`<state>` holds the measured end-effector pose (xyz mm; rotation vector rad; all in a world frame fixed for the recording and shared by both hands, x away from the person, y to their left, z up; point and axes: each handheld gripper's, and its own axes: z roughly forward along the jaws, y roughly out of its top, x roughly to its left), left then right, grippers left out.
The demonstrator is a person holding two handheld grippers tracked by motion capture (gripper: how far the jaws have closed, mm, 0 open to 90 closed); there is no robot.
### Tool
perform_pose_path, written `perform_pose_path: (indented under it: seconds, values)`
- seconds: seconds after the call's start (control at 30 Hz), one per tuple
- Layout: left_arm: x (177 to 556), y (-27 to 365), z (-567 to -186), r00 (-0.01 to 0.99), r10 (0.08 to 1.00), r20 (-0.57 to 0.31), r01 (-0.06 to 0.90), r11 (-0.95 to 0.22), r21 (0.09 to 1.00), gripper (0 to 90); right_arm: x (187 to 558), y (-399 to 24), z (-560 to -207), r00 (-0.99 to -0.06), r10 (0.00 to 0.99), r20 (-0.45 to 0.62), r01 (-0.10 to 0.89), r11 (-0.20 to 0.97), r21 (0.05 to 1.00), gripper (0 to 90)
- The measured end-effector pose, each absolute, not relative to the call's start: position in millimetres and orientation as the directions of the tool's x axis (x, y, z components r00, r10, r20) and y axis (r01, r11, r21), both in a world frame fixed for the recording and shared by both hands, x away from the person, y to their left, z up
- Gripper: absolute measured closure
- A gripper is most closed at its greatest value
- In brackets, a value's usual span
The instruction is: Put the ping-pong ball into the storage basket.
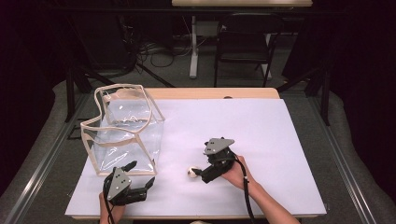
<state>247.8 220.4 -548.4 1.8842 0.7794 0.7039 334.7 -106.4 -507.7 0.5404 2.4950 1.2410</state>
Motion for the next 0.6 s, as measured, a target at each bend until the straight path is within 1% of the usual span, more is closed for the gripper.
perform_pose_path:
  seconds: [0.6]
  values:
    - [247,221,-548,0.634,0.759,0.146,0.212,-0.353,0.911,16.0,333,-91,-524,-0.899,0.432,-0.077,0.209,0.575,0.791,0.0]
